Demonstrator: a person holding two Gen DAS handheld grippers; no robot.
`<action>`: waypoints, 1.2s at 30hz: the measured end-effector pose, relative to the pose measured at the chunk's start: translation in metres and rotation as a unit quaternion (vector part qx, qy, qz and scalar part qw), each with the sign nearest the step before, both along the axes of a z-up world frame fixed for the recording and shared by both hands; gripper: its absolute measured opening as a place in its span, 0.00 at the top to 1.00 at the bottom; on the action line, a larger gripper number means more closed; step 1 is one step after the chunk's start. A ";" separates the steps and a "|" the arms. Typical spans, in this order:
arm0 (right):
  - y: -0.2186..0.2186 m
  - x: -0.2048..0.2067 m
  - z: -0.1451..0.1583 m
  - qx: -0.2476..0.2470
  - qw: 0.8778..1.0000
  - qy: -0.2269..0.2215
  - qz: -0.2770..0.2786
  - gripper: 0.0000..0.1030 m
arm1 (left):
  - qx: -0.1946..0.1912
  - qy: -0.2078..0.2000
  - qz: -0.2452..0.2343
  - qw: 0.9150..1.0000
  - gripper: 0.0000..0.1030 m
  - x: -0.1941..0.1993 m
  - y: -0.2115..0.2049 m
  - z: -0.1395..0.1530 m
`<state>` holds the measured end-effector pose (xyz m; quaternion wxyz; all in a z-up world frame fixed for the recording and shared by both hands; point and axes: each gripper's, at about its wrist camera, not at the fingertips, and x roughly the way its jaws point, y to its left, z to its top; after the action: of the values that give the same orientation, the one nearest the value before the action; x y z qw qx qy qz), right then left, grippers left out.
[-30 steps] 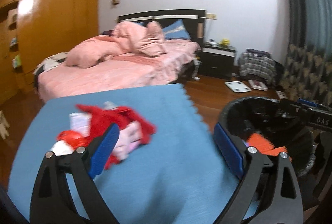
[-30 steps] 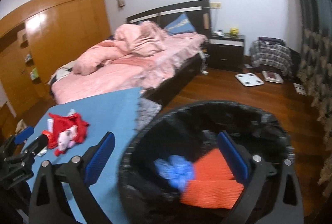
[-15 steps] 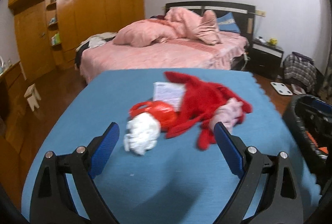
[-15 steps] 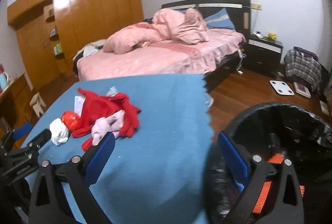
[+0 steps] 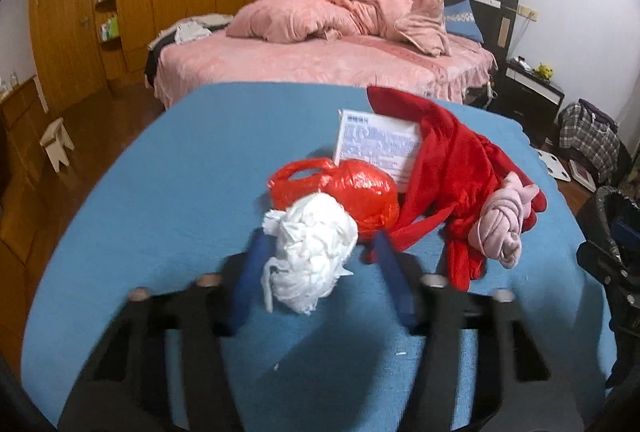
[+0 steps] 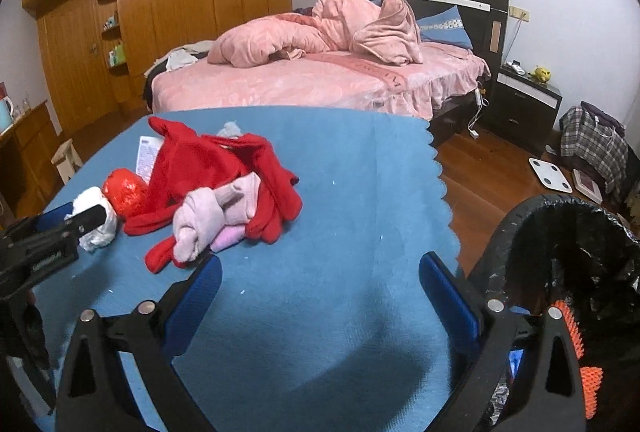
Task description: Collect trash
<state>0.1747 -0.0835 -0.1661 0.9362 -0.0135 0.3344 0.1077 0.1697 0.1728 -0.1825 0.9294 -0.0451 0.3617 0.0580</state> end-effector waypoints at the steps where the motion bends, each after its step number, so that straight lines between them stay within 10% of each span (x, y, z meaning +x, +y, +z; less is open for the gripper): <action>1: 0.001 0.000 -0.001 0.000 1.000 0.001 0.000 0.06 | -0.003 0.006 -0.004 1.000 0.74 0.002 0.000 -0.003; 19: 0.039 0.010 0.000 0.019 0.999 -0.007 0.040 0.12 | 0.030 -0.041 0.014 0.999 0.80 -0.032 0.000 0.013; 36: 0.084 0.035 -0.013 0.002 0.995 0.033 0.095 0.54 | 0.010 -0.021 0.013 1.000 0.80 -0.027 0.008 0.000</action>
<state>0.2100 0.0008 -0.1793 0.9101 -0.0400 0.3624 0.1968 0.1431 0.1809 -0.1827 0.9363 -0.0413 0.3409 0.0730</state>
